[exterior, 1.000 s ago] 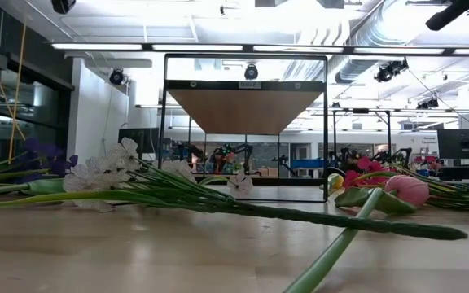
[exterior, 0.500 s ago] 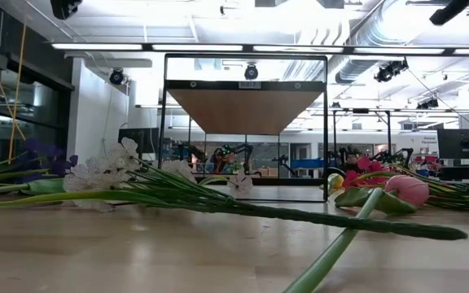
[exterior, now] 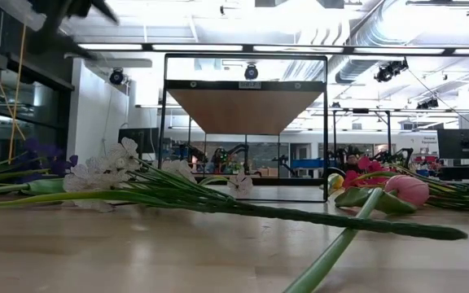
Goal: Pick and place flowers into a vace then onto a shelf
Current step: Put the orange tulip into the blue vase
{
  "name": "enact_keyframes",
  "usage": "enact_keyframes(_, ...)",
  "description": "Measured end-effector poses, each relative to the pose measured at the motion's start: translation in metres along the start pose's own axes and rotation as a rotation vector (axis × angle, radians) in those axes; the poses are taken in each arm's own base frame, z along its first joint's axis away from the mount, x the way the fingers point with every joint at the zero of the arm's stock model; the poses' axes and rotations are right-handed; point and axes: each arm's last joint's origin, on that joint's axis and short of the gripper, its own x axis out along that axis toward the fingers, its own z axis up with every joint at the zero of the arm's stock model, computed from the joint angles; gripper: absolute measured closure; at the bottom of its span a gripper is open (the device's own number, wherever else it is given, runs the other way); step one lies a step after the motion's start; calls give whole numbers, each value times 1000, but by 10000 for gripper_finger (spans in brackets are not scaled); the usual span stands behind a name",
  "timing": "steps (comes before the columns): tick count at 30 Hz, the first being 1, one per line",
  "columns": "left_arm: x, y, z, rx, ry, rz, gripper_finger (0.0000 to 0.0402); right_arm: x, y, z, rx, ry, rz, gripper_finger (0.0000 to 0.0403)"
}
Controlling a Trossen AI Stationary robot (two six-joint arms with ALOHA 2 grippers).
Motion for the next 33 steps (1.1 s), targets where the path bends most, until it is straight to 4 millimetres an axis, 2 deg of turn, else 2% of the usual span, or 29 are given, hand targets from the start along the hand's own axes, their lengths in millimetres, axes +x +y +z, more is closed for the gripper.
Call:
enact_keyframes(7, 7, 13, -4, -195, -66, 230, 5, 32, -1, 2, -21, 56, -1, 304)
enact_keyframes(11, 17, 10, -3, -172, -135, 294, 5, 41, -2, -3, -20, 84, -3, 304)
enact_keyframes(17, 38, 6, -4, -113, -220, 423, 5, 43, -2, -6, -18, 96, -7, 304)
enact_keyframes(22, 65, 4, 0, -162, -217, 508, 5, 41, -2, -4, -20, 85, -7, 304)
enact_keyframes(28, 109, 6, 12, -287, -149, 548, 5, 39, -2, 1, -76, 60, -5, 304)
enact_keyframes(33, 144, 21, 22, -363, -100, 630, 5, 36, -1, 8, -68, 15, -5, 304)
